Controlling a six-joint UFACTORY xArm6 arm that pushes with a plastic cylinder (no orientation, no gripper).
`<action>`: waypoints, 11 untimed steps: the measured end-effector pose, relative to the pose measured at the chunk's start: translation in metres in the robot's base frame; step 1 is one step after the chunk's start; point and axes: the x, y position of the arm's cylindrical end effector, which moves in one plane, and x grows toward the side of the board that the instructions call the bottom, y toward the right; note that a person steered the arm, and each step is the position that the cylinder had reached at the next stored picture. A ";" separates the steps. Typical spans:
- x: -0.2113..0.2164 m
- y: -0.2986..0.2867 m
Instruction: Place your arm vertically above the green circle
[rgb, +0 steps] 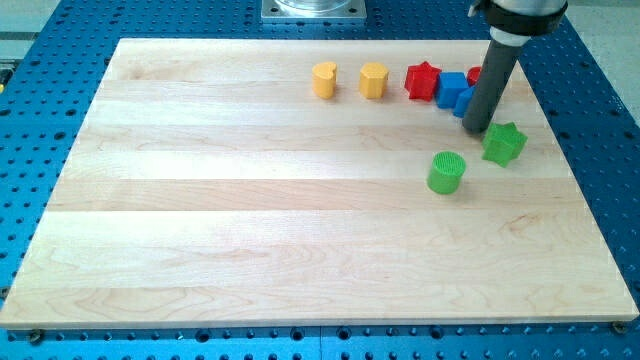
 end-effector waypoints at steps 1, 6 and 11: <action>-0.020 0.002; 0.008 -0.104; 0.011 -0.079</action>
